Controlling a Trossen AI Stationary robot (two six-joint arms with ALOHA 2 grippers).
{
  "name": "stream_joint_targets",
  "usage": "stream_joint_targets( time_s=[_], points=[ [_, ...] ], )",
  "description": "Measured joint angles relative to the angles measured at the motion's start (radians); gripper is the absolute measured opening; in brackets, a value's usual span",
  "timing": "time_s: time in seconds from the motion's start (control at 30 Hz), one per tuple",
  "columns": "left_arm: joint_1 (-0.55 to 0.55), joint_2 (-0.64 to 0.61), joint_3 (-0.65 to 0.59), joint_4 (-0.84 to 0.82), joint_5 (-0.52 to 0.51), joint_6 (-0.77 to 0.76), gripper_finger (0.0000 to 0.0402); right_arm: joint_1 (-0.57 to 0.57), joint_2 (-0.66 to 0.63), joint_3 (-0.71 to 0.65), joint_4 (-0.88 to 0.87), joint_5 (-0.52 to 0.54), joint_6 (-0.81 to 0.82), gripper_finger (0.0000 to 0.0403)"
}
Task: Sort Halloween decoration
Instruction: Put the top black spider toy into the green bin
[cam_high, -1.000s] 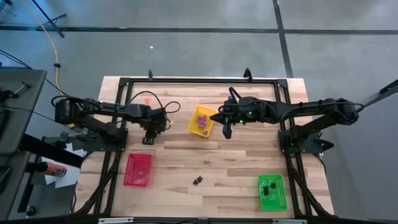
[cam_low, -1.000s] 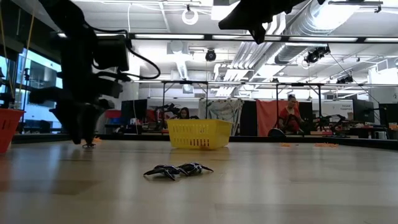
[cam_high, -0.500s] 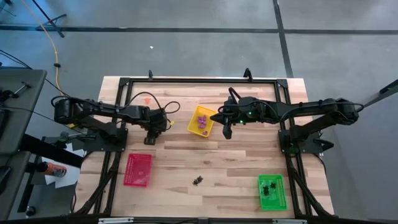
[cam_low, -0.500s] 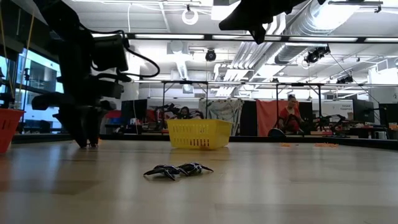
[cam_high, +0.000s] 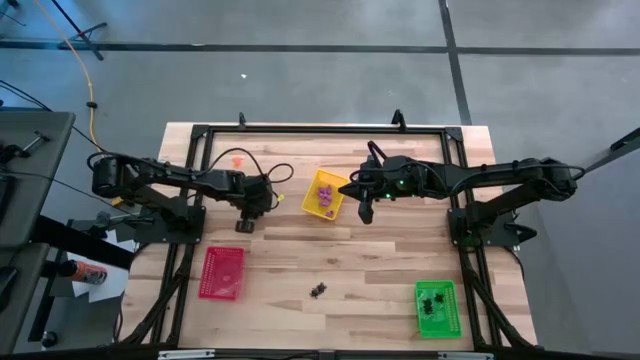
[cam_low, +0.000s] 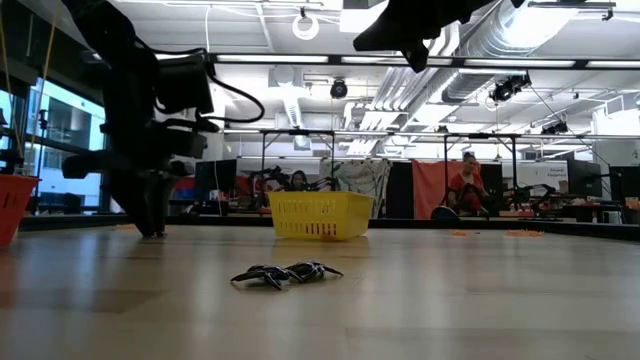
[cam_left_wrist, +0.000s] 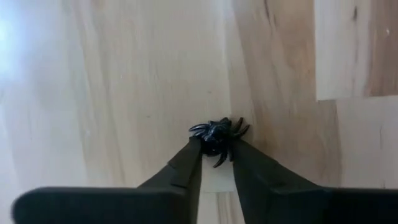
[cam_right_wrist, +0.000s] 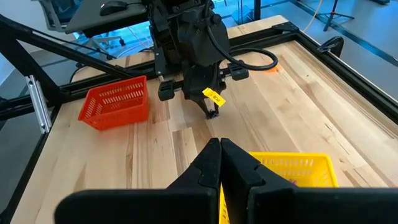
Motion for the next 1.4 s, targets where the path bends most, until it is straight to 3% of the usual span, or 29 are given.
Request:
stream_joint_targets(
  time_s=[0.3,0.93,1.13,1.4],
  points=[
    [0.004,-0.011,0.062,-0.012,-0.035,-0.032,0.0004,0.0,0.0,0.0,0.0,0.0,-0.003,0.0],
    [0.017,-0.023,0.187,-0.052,-0.014,-0.033,0.0,0.0,0.0,0.0,-0.004,0.0,-0.003,0.0],
    [0.09,-0.111,0.264,-0.011,0.066,-0.098,0.0,0.0,0.0,0.0,-0.004,0.0,-0.003,0.0],
    [0.124,-0.342,0.27,0.249,0.179,-0.364,0.0,0.0,0.0,0.0,0.044,-0.003,-0.015,0.0]
  ],
)
